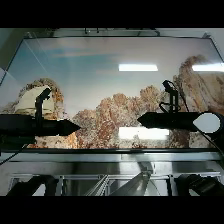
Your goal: Fold the shirts.
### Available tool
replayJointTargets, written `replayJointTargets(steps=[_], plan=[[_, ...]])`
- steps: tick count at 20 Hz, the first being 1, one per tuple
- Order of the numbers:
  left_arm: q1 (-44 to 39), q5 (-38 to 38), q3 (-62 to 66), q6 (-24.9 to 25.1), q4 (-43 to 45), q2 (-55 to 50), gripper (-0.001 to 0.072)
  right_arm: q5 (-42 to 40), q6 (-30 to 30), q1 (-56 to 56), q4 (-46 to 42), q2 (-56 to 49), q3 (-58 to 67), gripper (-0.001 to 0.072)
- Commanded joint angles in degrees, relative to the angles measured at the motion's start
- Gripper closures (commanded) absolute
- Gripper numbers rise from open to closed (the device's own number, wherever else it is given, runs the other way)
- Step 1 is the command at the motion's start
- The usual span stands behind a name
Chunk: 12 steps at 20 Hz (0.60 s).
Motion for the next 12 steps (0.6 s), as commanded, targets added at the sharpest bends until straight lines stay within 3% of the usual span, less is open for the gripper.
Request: replayJointTargets(steps=[1, 3, 4, 5, 6, 12], plan=[[-0.04, -0.07, -0.02, 0.09, -0.09, 0.04, 0.0688, 0.02, 0.02, 0.07, 0.09, 0.04, -0.04, 0.0693], [-0.04, -0.11, 0.00, -1.07, -0.04, 0.04, 0.0684, 0.02, 0.02, 0.07, 0.09, 0.04, -0.04, 0.0692], [0.35, -0.13, 0.39, -1.57, 0.04, 0.04, 0.0505, 0.02, 0.02, 0.07, 0.09, 0.04, -0.04, 0.0693], [1.99, -0.09, 1.81, -1.60, 0.31, 0.02, 0.0225, 0.02, 0.02, 0.07, 0.09, 0.04, -0.04, 0.0693], [4.68, -0.20, 4.22, -2.21, 1.60, 0.00, 0.0017, 0.00, 0.02, 0.07, 0.09, 0.04, -0.04, 0.0693], [25.22, -0.61, 25.99, -2.64, 31.12, -11.28, -0.0013, -0.04, 0.00, 0.07, 0.09, 0.04, -0.04, 0.0693]])
